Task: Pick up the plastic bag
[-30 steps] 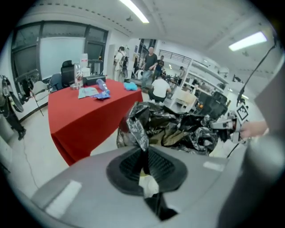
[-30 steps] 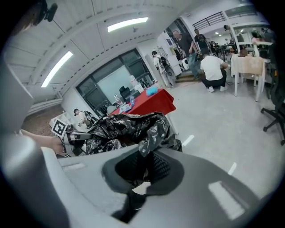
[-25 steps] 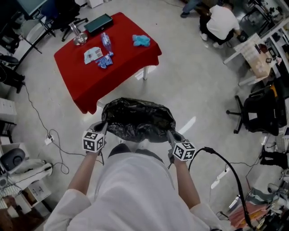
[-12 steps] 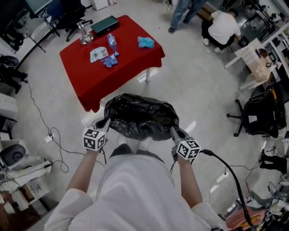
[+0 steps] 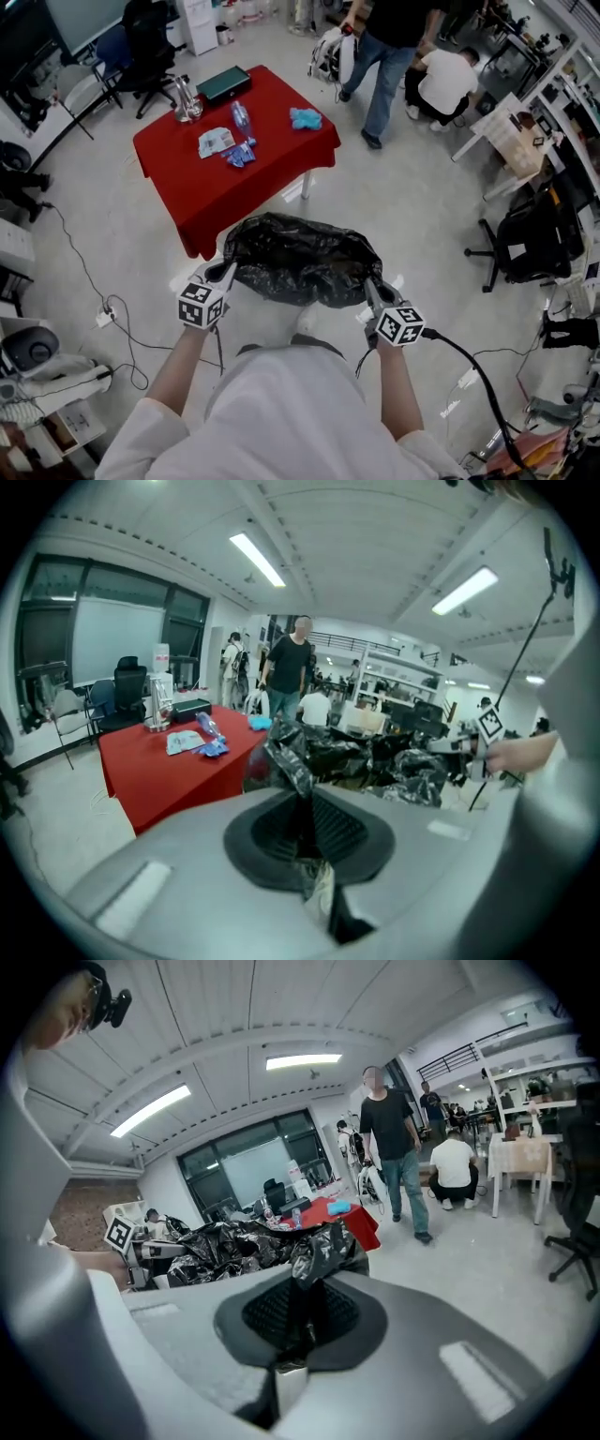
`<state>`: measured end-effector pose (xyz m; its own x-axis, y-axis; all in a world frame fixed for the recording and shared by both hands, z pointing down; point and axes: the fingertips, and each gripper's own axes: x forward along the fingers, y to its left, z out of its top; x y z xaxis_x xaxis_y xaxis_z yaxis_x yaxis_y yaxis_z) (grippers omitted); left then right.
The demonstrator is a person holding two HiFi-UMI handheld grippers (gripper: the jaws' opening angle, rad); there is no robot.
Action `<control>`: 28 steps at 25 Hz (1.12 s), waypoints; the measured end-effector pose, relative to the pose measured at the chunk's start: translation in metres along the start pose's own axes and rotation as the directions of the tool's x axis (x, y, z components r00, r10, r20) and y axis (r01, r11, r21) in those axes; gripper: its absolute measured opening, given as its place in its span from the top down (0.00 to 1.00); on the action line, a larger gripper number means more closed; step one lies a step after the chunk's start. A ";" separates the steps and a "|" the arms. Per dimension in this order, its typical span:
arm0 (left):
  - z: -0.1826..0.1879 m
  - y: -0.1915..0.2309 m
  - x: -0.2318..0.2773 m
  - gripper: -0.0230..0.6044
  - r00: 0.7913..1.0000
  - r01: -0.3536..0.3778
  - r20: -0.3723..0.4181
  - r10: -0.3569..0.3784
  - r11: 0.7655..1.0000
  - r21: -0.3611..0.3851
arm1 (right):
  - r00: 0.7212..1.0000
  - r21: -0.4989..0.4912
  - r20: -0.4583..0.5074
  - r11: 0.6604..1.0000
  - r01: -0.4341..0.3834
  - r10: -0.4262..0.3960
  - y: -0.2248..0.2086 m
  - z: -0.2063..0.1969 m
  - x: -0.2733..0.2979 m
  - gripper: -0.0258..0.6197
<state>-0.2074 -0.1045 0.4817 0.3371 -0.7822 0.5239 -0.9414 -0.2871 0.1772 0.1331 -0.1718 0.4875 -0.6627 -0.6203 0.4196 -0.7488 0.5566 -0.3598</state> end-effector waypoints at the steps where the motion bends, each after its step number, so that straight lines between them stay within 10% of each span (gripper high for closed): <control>1: 0.000 0.002 -0.007 0.95 1.000 0.007 0.006 -0.007 1.000 0.006 | 1.000 -0.003 0.007 1.000 0.006 -0.006 0.008 -0.001 -0.003 0.96; 15: -0.018 -0.013 -0.081 0.95 0.993 0.116 0.028 -0.118 0.991 0.068 | 0.992 -0.053 0.069 0.993 0.107 -0.103 0.075 -0.028 -0.064 0.96; 28: -0.003 -0.060 -0.092 0.95 0.990 0.109 0.078 -0.114 0.992 0.068 | 0.996 -0.090 0.083 0.996 0.027 -0.019 0.088 -0.037 -0.105 0.96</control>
<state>-0.1818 -0.0130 0.4252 0.4426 -0.7849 0.4336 -0.8959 -0.4075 0.1767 0.1376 -0.0369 0.4427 -0.6466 -0.6748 0.3558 -0.7624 0.5873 -0.2716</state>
